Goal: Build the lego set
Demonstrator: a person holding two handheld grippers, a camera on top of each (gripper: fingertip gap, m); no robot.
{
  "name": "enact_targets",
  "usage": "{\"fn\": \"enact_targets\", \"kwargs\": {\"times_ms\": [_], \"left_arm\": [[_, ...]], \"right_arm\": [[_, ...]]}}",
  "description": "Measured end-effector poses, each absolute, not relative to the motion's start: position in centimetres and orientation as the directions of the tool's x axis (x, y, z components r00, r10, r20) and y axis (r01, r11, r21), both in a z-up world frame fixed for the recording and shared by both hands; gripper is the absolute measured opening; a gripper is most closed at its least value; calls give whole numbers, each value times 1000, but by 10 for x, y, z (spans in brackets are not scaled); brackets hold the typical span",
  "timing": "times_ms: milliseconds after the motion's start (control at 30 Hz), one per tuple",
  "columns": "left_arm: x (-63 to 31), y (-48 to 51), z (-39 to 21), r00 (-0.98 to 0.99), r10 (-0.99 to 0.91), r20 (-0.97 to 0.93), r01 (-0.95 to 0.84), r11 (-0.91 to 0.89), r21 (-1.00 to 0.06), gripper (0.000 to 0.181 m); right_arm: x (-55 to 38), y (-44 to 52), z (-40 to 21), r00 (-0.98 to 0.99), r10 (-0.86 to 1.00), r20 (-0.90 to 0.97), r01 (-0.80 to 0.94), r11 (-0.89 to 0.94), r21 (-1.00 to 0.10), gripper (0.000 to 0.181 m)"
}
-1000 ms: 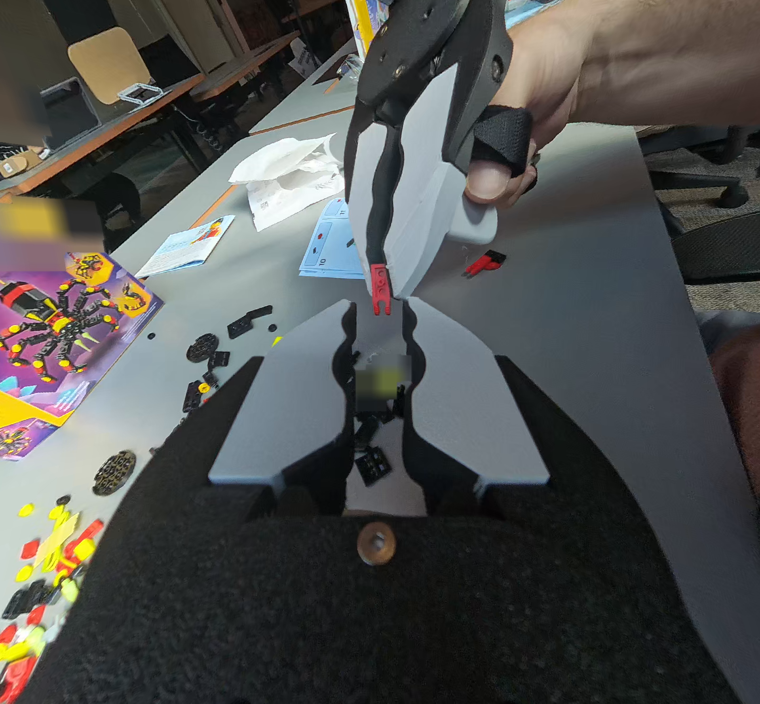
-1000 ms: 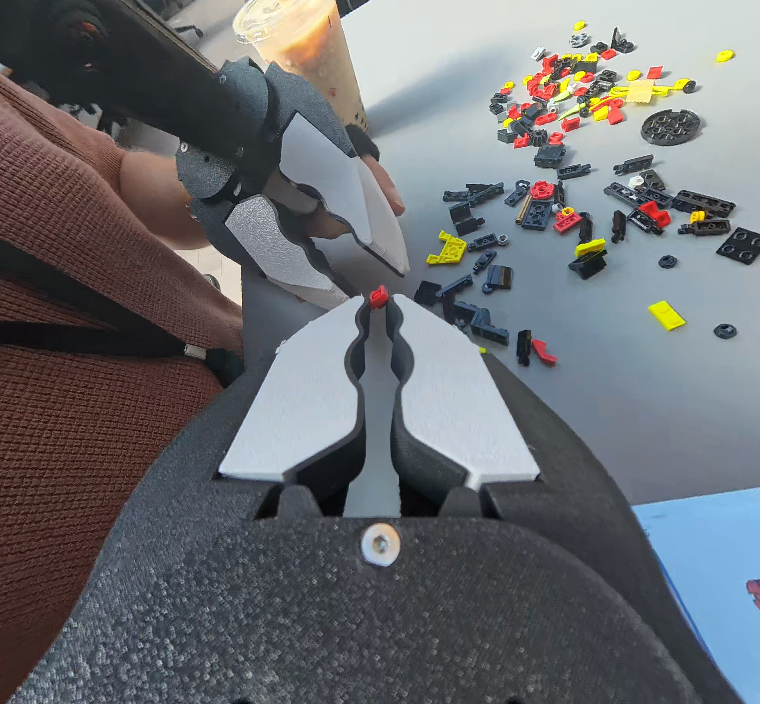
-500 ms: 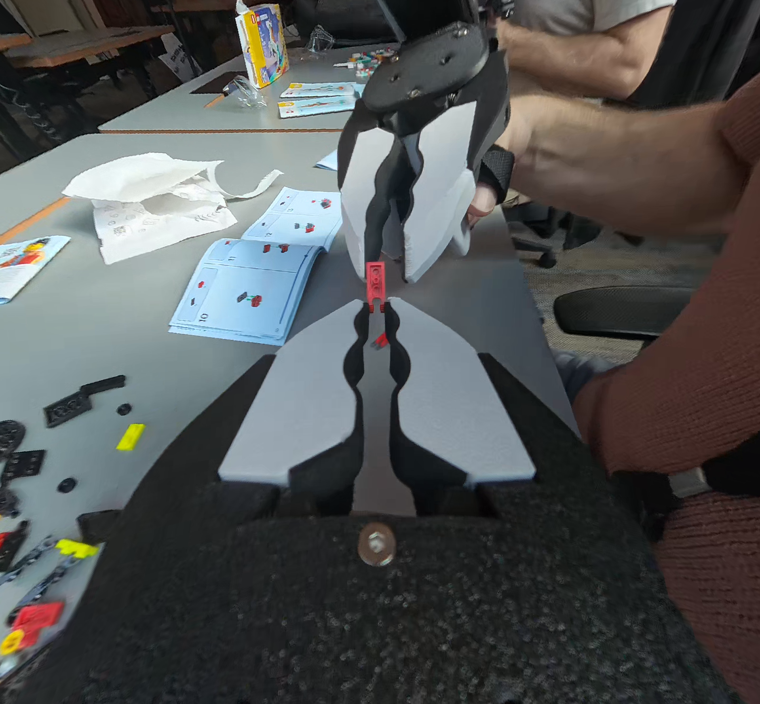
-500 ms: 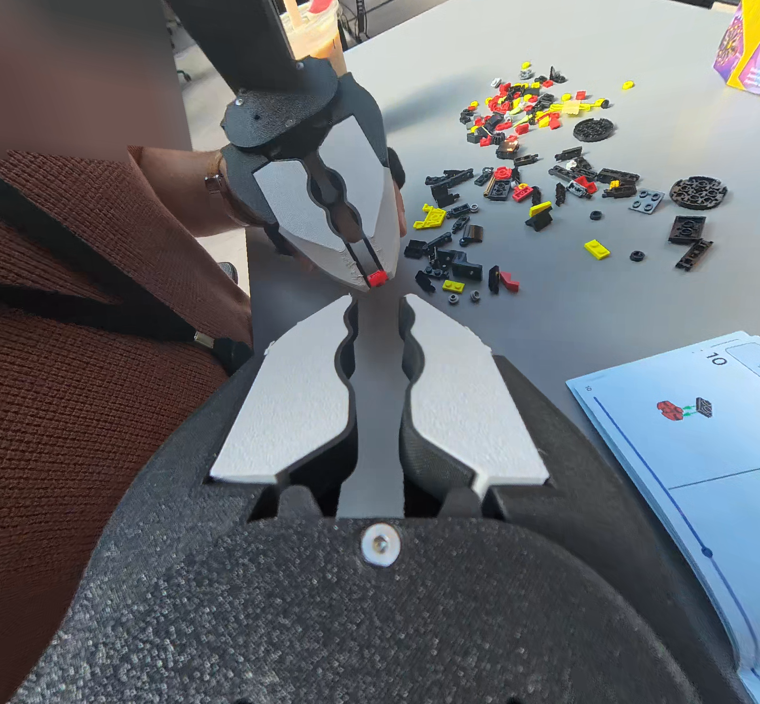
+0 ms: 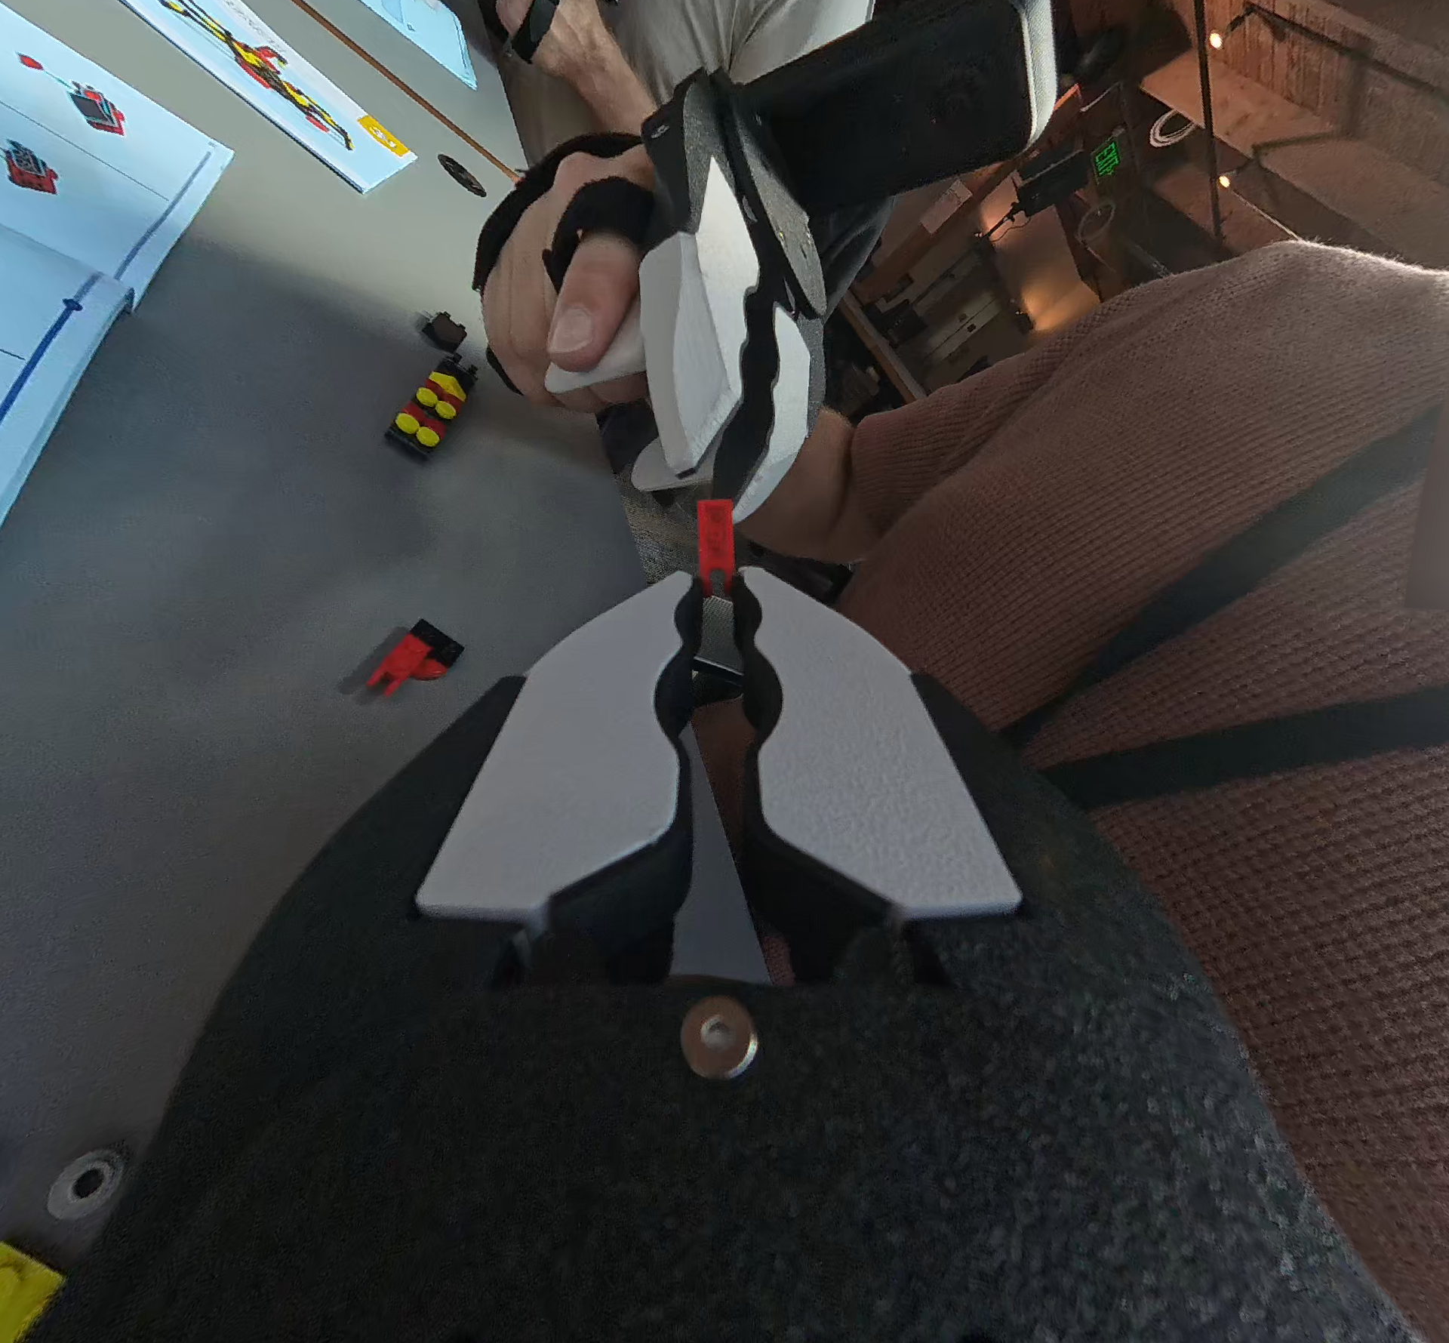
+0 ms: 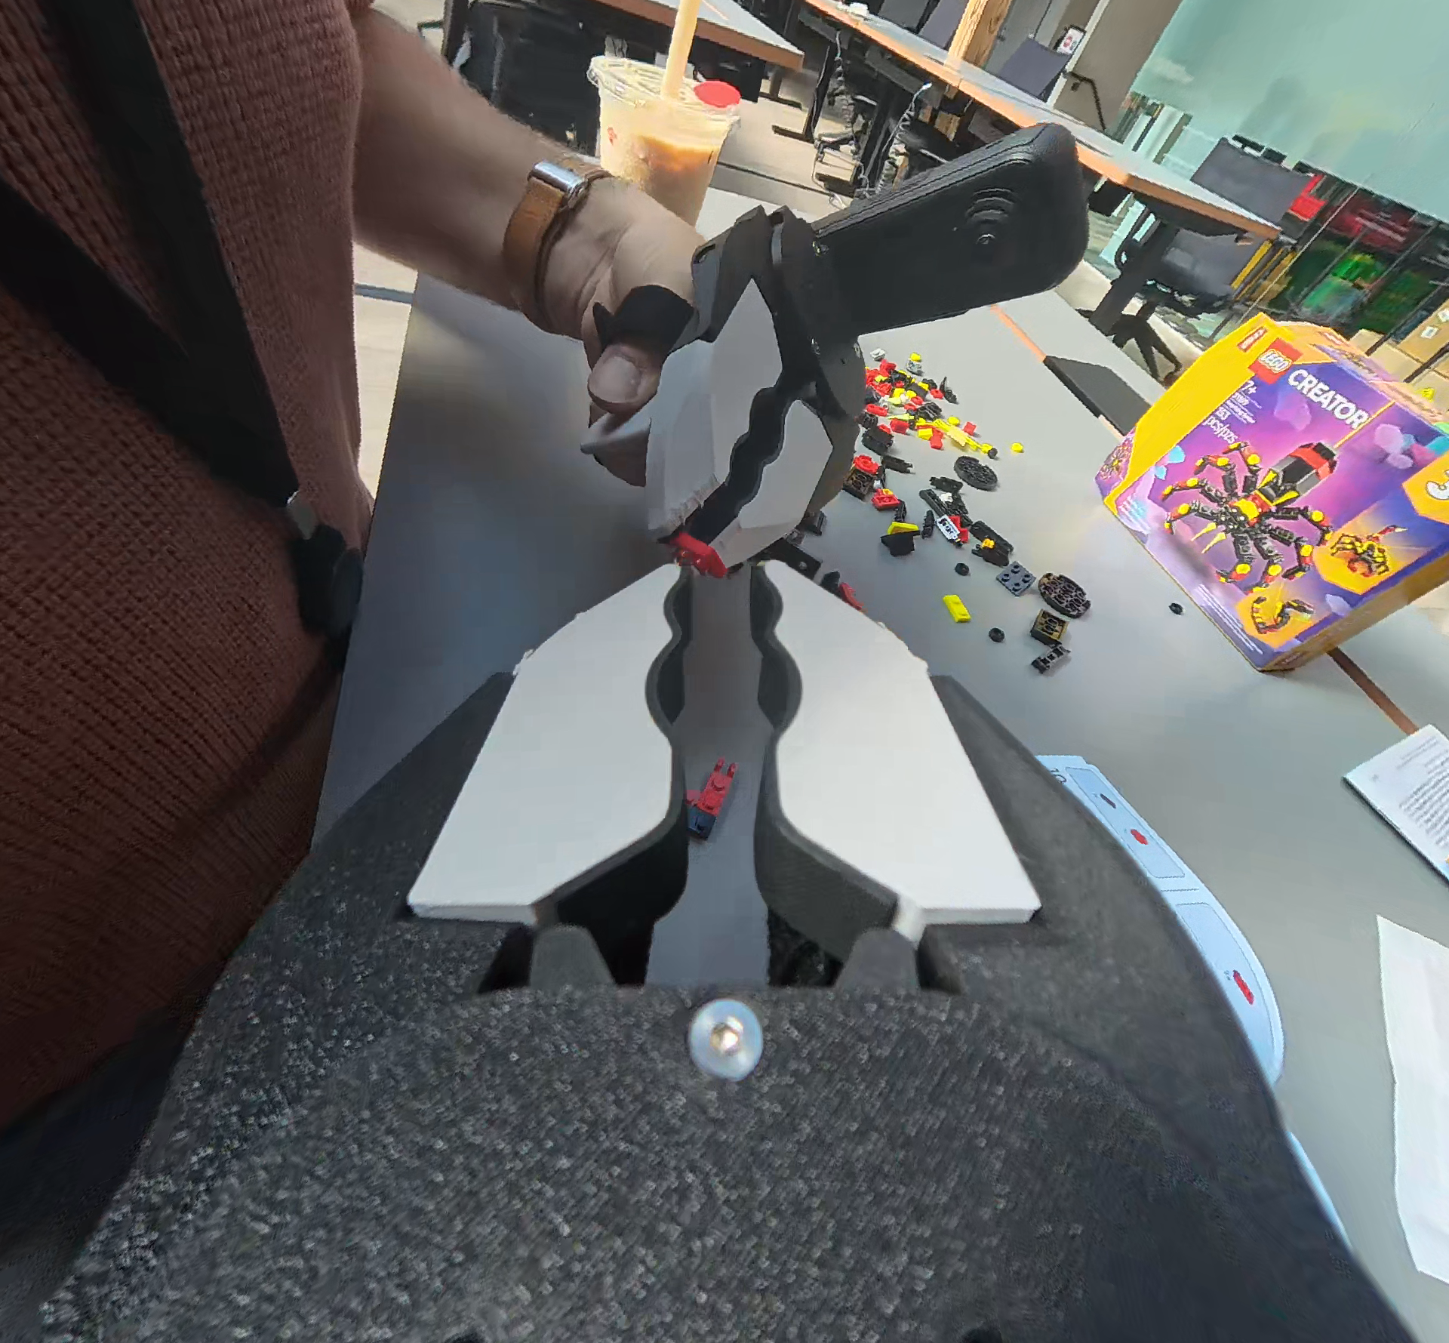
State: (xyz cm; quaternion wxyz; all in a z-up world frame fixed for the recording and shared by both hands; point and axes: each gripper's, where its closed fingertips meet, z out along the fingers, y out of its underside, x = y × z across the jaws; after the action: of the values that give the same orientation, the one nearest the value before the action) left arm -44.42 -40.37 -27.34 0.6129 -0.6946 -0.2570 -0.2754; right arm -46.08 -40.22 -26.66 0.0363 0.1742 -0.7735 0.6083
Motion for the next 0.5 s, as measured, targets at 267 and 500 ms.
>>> {"fn": "enact_targets", "kwargs": {"times_ms": [267, 500], "left_arm": [[-444, -397, -282, 691, 36, 722, 717, -153, -680, 7], [-455, -403, -285, 758, 124, 641, 652, -109, -750, 19]], "right_arm": [[-458, -400, -275, -913, -276, 300, -359, 197, -912, 6], [-472, -399, -289, -986, -163, 18, -75, 349, -934, 4]]}}
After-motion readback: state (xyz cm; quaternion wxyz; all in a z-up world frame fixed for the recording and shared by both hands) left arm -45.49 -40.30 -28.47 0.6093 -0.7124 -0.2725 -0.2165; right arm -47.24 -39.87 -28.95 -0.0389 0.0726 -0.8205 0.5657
